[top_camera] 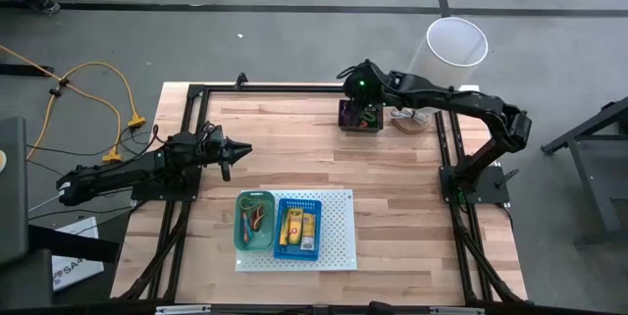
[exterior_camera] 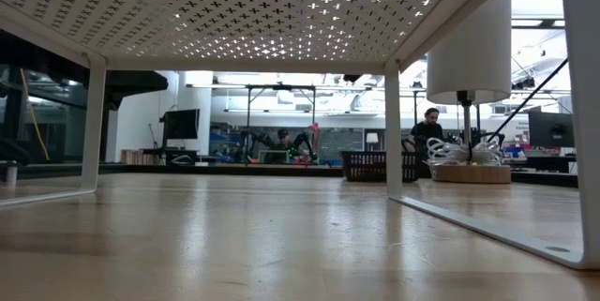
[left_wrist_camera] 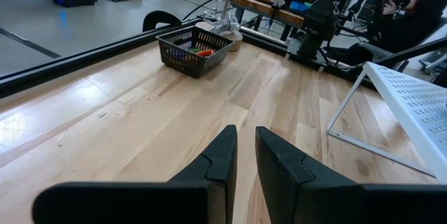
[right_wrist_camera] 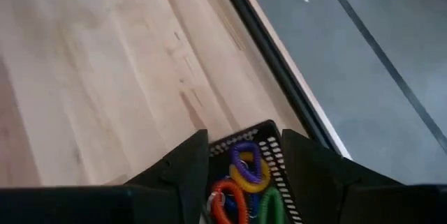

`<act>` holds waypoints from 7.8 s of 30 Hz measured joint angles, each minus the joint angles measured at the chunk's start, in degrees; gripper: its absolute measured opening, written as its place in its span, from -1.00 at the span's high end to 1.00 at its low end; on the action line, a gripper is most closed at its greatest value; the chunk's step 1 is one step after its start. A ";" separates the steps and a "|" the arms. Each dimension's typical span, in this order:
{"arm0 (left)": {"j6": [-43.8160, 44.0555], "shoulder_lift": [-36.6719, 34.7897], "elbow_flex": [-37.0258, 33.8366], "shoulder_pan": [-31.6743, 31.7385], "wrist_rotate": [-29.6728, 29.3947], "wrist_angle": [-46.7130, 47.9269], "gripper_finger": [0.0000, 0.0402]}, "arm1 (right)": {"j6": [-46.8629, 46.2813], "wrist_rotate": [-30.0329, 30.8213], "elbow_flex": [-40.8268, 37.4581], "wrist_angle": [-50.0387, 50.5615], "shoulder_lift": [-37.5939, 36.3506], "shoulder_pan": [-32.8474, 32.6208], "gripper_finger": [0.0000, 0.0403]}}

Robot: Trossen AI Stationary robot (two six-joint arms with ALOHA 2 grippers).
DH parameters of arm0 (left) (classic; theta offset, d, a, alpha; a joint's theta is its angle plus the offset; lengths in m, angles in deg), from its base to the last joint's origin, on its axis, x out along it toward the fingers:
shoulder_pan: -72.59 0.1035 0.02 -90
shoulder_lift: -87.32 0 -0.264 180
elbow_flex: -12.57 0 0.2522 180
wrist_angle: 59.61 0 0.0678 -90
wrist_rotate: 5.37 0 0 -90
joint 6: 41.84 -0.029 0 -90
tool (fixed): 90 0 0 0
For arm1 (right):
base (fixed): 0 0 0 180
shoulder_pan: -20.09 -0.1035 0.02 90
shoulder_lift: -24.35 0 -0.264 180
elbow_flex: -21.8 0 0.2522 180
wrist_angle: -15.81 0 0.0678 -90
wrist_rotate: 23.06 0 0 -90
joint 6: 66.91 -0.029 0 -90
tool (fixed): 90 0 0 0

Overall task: Pick & Place Office Desk Supplies
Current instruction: Put the black bin on the shelf

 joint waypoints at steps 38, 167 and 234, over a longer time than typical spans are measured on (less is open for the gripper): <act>0.00 0.00 0.00 0.00 -0.01 0.00 0.75 | -23.42 8.84 0.02 13.29 0.89 -1.69 0.16; 0.00 -0.02 0.00 0.00 -0.02 0.00 0.75 | -65.66 17.49 -15.02 4.53 13.07 4.88 0.16; 0.00 -0.02 0.00 0.00 -0.02 0.00 0.75 | -53.71 10.79 -14.95 -2.59 13.18 2.93 0.98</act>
